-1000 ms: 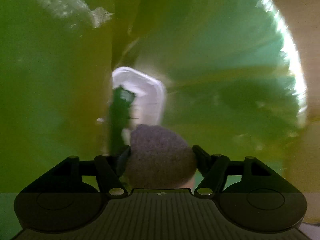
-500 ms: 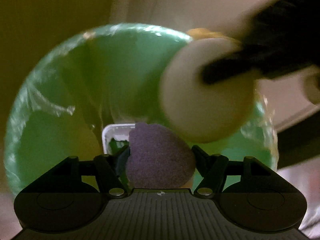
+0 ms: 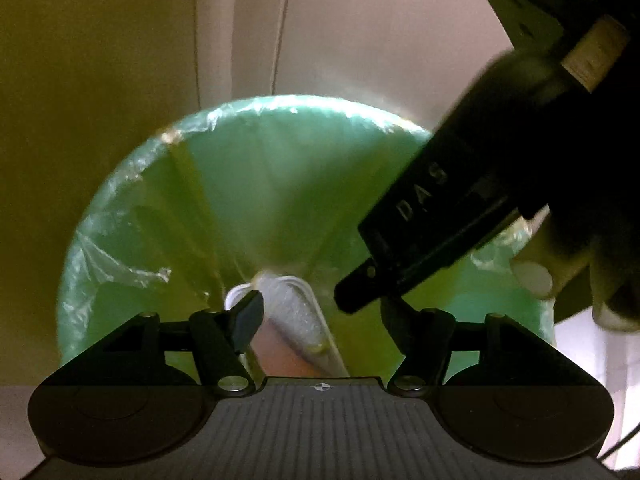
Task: Collect trash
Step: 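Open both tools to drop the two sponges into the bin, then raise both tools back up to the counter toward the white paper cup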
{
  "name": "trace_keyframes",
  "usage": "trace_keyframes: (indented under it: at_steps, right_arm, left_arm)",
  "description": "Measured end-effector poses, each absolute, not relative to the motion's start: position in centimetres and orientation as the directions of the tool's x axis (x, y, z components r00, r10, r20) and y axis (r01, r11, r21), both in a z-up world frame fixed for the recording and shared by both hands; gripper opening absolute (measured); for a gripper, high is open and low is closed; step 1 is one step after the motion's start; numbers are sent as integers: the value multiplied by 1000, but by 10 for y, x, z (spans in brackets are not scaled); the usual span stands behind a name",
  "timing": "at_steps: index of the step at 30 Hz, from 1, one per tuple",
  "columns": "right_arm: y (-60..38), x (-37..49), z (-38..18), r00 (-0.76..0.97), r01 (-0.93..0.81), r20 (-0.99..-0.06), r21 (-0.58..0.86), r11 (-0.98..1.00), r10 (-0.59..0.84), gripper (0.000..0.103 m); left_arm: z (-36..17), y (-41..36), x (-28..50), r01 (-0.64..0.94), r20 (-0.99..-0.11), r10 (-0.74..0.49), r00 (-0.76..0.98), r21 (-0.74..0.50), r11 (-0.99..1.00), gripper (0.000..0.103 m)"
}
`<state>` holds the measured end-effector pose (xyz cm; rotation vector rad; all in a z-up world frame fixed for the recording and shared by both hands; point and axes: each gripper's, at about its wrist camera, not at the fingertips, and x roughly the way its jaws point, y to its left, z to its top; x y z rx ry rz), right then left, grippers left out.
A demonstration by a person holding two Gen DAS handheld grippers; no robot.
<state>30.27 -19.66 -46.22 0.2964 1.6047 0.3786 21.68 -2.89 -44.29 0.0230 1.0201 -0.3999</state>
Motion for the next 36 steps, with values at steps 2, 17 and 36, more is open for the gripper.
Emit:
trace_keyframes:
  at_steps: [2, 17, 36]
  right_arm:
    - [-196, 302, -460, -57, -35, -914, 403, 914, 401, 28]
    - [-241, 266, -325, 239, -72, -938, 239, 968, 250, 28]
    - [-252, 272, -32, 739, -253, -622, 102, 962, 260, 55]
  left_arm:
    - [-440, -28, 213, 351, -802, -347, 486, -184, 918, 70]
    - [-335, -15, 197, 145, -858, -364, 362, -334, 931, 70]
    - [-90, -1, 264, 114, -609, -303, 733, -328, 938, 70]
